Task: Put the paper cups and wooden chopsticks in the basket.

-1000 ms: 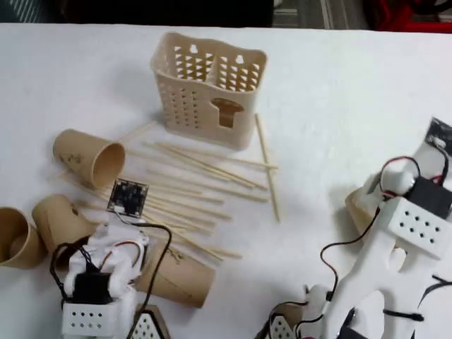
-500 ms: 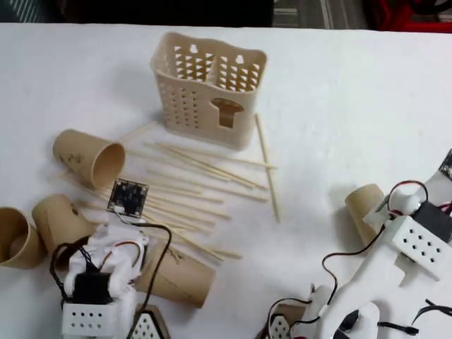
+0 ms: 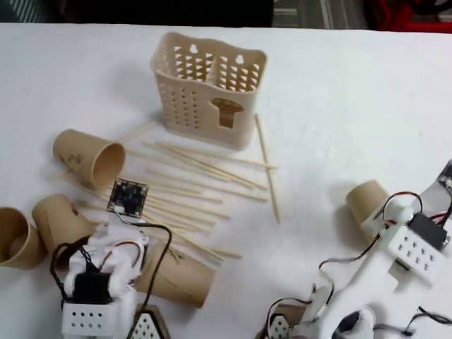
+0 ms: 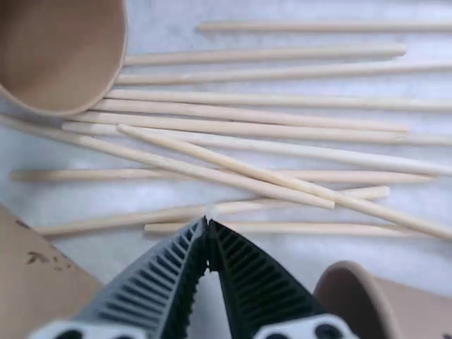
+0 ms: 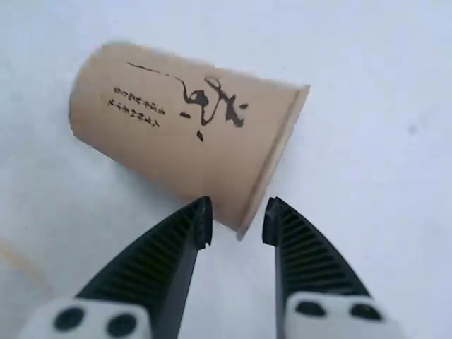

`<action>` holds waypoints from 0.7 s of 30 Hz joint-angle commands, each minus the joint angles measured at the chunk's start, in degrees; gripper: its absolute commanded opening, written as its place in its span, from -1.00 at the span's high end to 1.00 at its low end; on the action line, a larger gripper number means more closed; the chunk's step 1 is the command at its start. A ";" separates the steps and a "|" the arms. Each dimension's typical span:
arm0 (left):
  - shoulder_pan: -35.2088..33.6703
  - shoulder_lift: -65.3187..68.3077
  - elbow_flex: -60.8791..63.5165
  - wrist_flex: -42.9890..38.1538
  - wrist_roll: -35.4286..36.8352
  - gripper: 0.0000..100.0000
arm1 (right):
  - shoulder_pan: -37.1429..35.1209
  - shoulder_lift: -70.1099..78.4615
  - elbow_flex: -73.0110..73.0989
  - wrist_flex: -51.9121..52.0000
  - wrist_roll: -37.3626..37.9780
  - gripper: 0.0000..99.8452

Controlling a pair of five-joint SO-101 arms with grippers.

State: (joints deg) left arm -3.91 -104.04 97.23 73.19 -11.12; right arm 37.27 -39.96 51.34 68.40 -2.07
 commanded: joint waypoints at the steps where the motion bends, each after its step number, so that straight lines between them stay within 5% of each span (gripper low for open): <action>1: 0.04 -0.40 -0.18 0.00 -0.44 0.95 | 0.57 -1.36 -3.43 2.15 -0.09 0.73; 21: 0.04 -0.40 -0.18 0.18 -0.44 0.95 | 0.31 -1.27 3.52 -9.45 -0.18 0.79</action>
State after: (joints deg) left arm -3.91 -104.04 97.23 73.19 -11.12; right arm 37.36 -40.92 54.68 61.10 -2.07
